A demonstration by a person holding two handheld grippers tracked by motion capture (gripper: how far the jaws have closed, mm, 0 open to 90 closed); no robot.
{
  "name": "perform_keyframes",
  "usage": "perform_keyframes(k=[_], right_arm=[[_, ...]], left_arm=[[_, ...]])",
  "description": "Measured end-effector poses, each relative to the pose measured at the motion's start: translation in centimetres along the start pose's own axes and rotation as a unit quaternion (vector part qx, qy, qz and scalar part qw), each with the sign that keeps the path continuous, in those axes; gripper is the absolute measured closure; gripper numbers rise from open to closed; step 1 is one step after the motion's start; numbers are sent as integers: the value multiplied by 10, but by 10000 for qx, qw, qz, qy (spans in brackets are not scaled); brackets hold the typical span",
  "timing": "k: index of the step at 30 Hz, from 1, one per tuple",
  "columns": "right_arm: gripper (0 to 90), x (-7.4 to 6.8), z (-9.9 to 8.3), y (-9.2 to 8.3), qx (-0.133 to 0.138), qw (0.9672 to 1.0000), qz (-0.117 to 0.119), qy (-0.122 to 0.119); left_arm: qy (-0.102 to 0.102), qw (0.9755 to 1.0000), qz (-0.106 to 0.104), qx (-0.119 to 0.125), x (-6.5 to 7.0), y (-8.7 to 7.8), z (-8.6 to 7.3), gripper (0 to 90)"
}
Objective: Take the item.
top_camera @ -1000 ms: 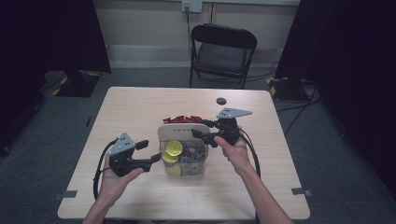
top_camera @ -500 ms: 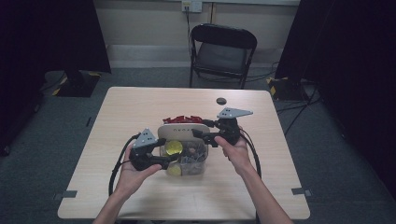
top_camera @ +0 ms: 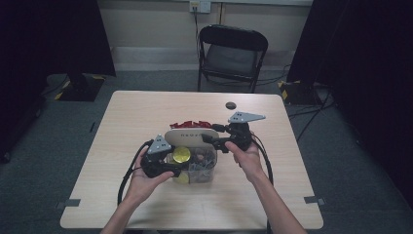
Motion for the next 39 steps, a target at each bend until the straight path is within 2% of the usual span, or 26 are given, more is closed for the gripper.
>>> perform_keyframes(k=[4,8,11,17,19,23,27,32,39], right_arm=[[364,-1,0,1,2,10000,16,-2],[364,-1,0,1,5,10000,21,1],[365,-1,0,1,12,10000,22,-1],[366,-1,0,2,8,10000,15,-3],[365,-1,0,2,9,10000,23,-8],[365,-1,0,2,3,10000,27,-3],[365,-1,0,1,3,10000,16,-11],[365,0,0,1,0,10000,18,-10],[364,0,-1,2,-5,10000,24,-11]], left_arm=[[-19,10000,-8,11,1,3,0,236],[84,9999,78,-65,2,7,-1,236],[28,10000,35,-8,2,8,0,242],[178,9997,132,-46,2,8,-3,266],[133,9999,61,-17,3,9,-3,279],[181,9998,65,-28,4,12,-5,307],[135,9999,-29,-7,4,12,-5,305],[-102,9995,-285,60,2,12,-4,301],[-260,9988,-393,142,-2,10,-4,372]])
Point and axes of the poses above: each handheld gripper's, and its own axes: y roughly forward along the jaws, z roughly out of its top, x roughly to its right, the point moved 8 cm from there along y, roughly forward along the jaws, and after that the axes turned 7 degrees about -x, right-handed, at the moved point
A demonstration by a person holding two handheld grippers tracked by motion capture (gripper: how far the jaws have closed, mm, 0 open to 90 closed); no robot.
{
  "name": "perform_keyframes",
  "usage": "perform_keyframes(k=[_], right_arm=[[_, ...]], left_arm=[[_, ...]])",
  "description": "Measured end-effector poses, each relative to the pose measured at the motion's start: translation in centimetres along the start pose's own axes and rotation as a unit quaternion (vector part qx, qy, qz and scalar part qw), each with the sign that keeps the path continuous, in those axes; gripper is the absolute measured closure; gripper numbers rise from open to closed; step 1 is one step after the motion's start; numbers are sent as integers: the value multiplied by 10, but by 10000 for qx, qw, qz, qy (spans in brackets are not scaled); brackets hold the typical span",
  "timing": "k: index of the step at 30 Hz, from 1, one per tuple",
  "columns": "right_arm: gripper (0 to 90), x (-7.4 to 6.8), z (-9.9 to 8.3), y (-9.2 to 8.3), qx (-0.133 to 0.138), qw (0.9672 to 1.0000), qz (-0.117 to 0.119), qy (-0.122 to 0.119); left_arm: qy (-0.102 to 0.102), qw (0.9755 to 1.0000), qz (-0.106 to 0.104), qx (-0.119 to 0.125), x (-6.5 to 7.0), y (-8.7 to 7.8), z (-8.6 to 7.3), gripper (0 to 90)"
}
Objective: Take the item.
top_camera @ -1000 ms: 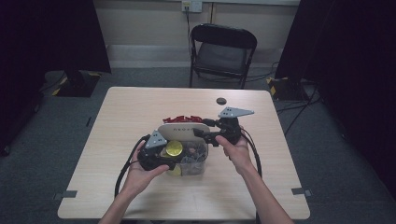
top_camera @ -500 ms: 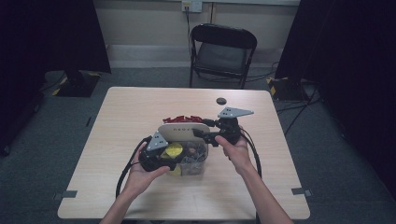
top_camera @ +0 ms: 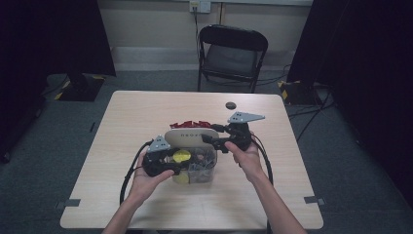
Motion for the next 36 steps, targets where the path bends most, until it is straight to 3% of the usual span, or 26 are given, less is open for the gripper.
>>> perform_keyframes(k=[11,16,27,36], right_arm=[[364,0,1,1,-6,10000,8,-1],[363,1,1,2,-1,10000,7,7],[370,2,1,2,7,10000,5,52],[431,5,0,2,10,10000,30,94]], left_arm=[[147,9998,81,-145,-1,0,-1,382],[120,9998,79,-126,-1,0,-1,384],[-11,10000,-30,87,1,-4,0,385],[-22,9997,-103,204,3,-19,3,385]])
Point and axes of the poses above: each handheld gripper's, and its own axes: y roughly forward along the jaws, z roughly out of its top, x roughly to its right, the point moved 8 cm from there along y, roughly forward along the jaws, and after that the axes turned 7 degrees about -x, right-handed, at the moved point
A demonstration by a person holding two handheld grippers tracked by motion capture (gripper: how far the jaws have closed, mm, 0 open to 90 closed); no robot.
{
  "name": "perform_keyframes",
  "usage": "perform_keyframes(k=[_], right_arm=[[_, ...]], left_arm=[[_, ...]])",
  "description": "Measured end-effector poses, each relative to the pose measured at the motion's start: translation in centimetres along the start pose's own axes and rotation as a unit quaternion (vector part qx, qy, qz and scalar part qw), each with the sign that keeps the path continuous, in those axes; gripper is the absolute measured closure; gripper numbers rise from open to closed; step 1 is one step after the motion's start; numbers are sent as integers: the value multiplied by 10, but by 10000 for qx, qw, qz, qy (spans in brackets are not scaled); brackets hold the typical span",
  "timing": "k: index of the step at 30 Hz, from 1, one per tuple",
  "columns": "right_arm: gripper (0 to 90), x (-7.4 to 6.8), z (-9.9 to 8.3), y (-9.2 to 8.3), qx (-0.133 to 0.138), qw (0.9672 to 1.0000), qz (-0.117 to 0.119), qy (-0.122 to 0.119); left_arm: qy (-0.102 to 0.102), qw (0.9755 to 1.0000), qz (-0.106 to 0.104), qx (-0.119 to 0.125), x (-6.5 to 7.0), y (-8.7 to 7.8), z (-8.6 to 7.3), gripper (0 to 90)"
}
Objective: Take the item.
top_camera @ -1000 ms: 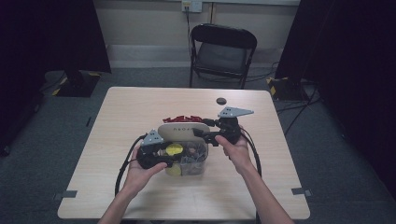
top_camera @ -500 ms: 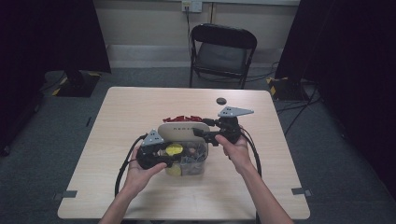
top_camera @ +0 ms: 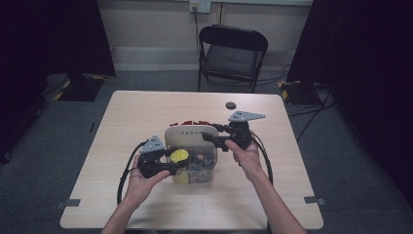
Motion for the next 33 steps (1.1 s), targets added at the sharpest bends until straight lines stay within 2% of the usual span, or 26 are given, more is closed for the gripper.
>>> perform_keyframes(k=[6,11,16,21,27,29,33], right_arm=[[430,0,-1,2,-16,10000,10,4],[430,0,0,3,-16,10000,8,-2],[430,0,0,2,-10,10000,11,2],[430,0,0,2,-7,10000,14,7],[429,-1,1,3,17,10000,31,5],[430,-1,1,3,8,10000,23,-6],[430,-2,1,5,13,10000,39,-17]], left_arm=[[-30,9998,-100,142,3,-7,2,384],[-5,9998,-94,164,1,-14,2,385],[-100,9994,-130,289,-1,-21,3,385],[-116,9995,0,303,-7,-30,2,385],[-163,9989,-54,440,-13,-40,3,385],[-164,9990,48,414,-17,-44,2,385],[-279,9983,123,490,-25,-53,0,385]])
Point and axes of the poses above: each handheld gripper's, and its own axes: y roughly forward along the jaws, z roughly out of its top, x roughly to its right, the point moved 8 cm from there along y, roughly forward along the jaws, and after that the axes turned 7 degrees about -x, right-handed, at the moved point
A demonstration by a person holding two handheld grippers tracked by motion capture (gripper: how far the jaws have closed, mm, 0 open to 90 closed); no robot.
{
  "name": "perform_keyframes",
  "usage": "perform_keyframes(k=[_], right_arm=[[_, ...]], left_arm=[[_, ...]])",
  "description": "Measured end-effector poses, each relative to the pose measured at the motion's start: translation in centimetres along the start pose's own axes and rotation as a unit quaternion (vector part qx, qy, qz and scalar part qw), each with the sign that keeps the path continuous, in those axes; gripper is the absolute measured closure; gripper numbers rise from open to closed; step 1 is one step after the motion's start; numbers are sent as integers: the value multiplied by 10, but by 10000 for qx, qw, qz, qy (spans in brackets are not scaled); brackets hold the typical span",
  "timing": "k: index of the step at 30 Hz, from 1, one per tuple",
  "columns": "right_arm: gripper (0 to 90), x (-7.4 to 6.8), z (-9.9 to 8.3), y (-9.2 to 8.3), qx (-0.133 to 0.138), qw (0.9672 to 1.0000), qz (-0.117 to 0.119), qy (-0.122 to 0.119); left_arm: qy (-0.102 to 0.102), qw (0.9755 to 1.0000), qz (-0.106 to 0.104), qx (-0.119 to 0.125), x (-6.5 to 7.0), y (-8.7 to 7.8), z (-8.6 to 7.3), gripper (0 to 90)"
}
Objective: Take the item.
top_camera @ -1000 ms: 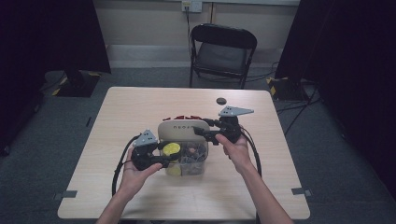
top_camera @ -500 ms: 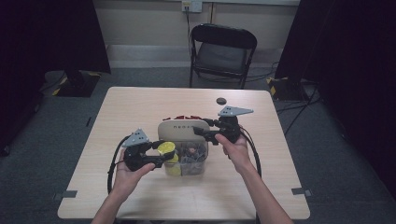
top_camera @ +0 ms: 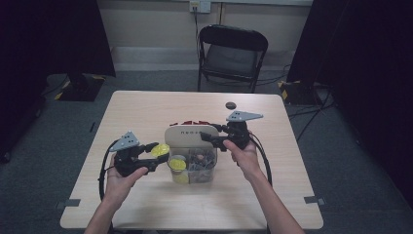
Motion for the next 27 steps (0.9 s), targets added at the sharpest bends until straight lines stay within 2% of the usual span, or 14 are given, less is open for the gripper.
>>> perform_keyframes(k=[3,14,18,20,27], right_arm=[[430,0,0,0,-1,10000,5,0],[430,1,1,-2,6,10000,-29,5],[430,1,1,-2,11,10000,-24,-5],[430,0,1,-2,2,10000,-12,-10],[430,0,1,-2,0,10000,4,-10]], left_arm=[[11,10000,94,-22,-7,-6,-1,385],[-213,9990,381,-55,-38,-21,-11,385],[-253,9985,472,-116,-48,-23,-17,385],[-182,9984,493,-192,-53,-22,-21,385],[-350,9964,685,-366,-72,-20,-35,385]])
Point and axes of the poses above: each handheld gripper's, and its own axes: y roughly forward along the jaws, z roughly out of its top, x roughly to its right, the point moved 8 cm from there along y, roughly forward along the jaws, and after that the axes turned 7 degrees about -x, right-handed, at the moved point
